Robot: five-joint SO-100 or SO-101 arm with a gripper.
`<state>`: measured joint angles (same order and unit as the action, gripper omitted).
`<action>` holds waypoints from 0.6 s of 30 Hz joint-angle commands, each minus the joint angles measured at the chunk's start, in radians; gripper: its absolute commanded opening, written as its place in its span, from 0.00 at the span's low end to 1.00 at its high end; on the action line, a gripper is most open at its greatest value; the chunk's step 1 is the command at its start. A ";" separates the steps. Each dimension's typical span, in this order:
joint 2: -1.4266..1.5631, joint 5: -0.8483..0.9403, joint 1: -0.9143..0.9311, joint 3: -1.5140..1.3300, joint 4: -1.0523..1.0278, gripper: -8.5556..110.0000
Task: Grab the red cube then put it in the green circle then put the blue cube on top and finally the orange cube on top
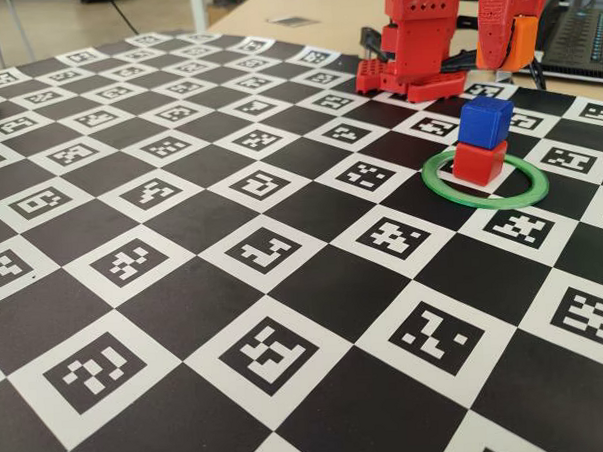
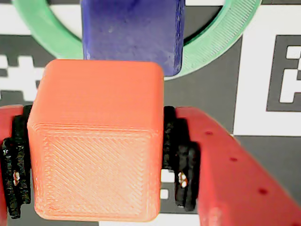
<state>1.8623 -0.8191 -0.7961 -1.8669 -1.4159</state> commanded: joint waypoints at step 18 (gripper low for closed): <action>0.014 0.040 -0.005 -0.084 0.083 0.12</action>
<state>1.8623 -0.7854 -0.7961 -1.9589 -1.3422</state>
